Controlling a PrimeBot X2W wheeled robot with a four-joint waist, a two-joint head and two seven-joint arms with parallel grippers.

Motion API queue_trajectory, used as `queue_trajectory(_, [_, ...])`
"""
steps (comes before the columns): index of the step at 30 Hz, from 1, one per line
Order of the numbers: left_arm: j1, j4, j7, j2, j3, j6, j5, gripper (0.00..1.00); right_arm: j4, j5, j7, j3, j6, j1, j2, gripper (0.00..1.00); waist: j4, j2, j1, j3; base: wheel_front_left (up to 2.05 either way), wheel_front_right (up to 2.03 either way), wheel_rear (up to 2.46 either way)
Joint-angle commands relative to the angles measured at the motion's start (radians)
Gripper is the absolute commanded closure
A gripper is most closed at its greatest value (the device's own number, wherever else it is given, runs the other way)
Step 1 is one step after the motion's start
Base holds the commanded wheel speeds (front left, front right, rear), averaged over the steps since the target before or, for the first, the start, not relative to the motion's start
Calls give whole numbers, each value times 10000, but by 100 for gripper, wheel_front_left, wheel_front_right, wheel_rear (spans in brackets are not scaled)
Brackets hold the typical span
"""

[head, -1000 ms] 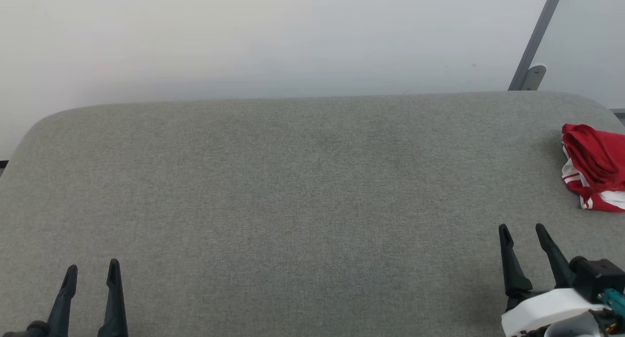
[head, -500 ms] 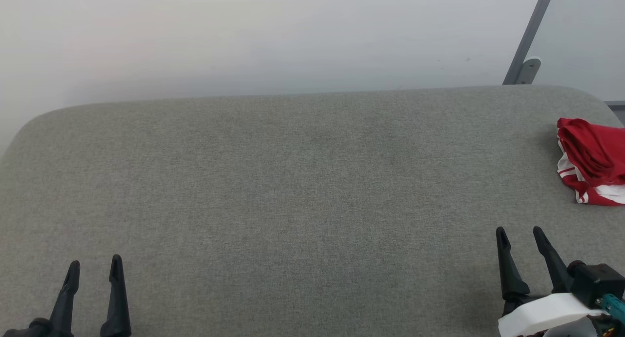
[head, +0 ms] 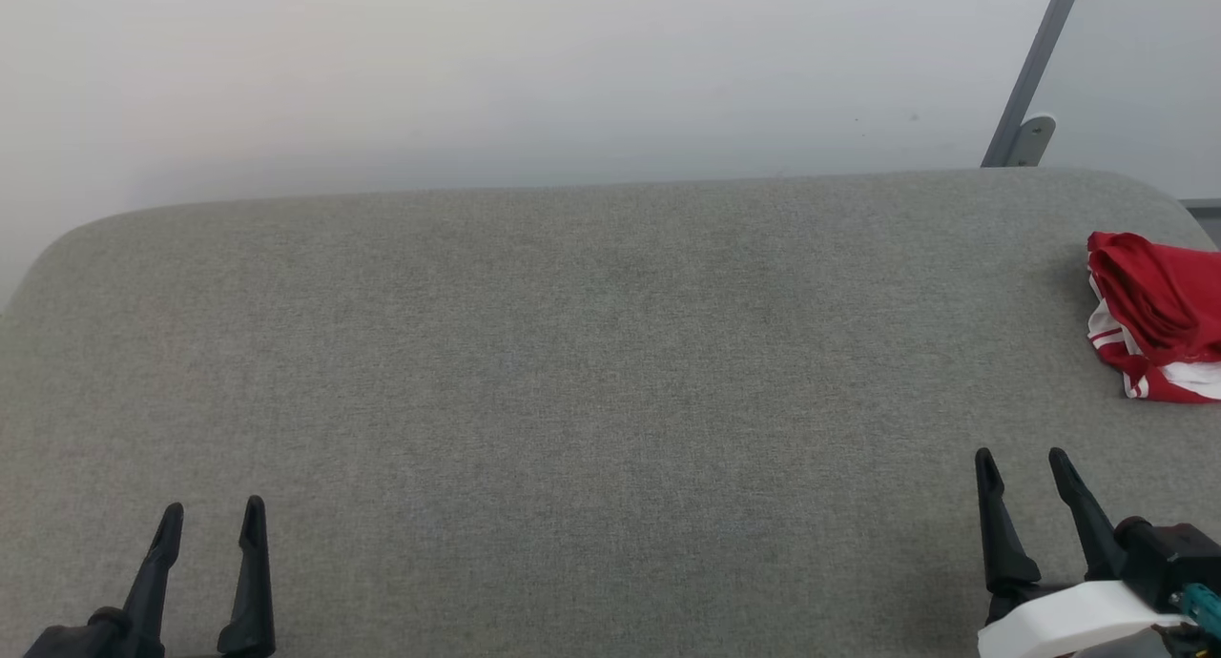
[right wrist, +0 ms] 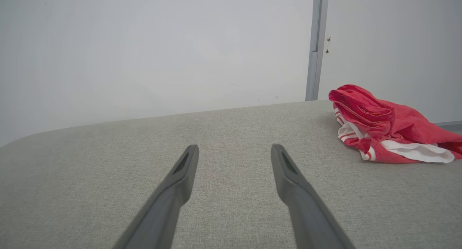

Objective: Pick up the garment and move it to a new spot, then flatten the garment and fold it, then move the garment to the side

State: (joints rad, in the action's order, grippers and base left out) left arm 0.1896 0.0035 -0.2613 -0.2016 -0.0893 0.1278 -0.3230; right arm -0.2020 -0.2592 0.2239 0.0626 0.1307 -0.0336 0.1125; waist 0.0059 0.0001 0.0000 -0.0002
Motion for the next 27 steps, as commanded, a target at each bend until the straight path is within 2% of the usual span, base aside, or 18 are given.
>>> queue_trajectory(1, [-151,62,-49,-99,64,33,35,0,75,54,-28,21,0,-139,-47,0,10,-1,0,-8,0,0,0])
queue_trajectory(24, [-348,120,-49,-114,44,33,167,0,328,160,-265,78,0,-281,-96,0,44,-1,0,-64,0,0,0])
queue_trajectory(25, [-214,145,1,-115,62,0,137,100,291,127,-254,71,0,-189,-90,100,44,-1,0,-65,0,0,0])
queue_trajectory(27, [-160,311,25,-21,84,-2,148,100,130,128,-257,56,0,-229,-121,100,44,-1,0,-65,0,0,0])
